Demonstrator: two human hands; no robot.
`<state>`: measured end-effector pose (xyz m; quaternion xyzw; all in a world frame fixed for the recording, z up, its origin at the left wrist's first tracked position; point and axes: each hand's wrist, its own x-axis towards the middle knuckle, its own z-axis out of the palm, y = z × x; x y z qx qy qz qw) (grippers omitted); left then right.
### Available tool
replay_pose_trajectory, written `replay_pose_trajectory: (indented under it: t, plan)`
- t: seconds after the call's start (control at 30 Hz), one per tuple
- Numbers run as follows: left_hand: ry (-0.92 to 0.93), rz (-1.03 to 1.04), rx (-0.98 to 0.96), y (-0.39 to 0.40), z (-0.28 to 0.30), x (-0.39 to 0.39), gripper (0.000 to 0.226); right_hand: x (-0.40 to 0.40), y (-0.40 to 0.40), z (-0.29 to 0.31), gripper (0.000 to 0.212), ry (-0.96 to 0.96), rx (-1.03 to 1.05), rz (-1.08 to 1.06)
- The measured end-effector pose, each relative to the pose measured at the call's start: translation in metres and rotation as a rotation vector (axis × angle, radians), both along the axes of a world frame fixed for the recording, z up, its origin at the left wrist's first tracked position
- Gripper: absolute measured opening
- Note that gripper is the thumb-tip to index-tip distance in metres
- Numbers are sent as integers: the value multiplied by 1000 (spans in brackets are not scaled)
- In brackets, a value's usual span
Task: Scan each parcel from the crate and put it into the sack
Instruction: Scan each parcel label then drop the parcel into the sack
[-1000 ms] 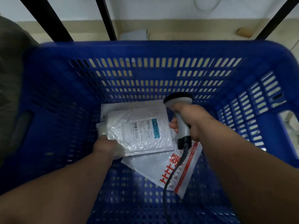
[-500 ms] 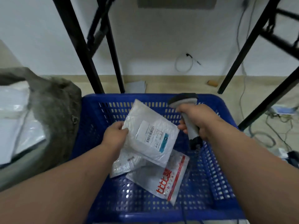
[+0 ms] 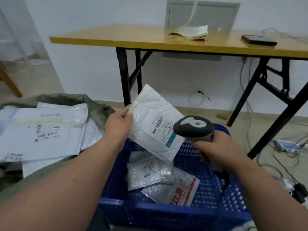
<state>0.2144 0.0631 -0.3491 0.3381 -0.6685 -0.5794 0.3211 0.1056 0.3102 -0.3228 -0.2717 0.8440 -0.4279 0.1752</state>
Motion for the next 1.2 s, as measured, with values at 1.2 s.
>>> replay_pose_trajectory:
  t: [1.2]
  plan:
    - [-33,-17,86,-22,-6,-5,28,-13,15,-7,9,188,153,235]
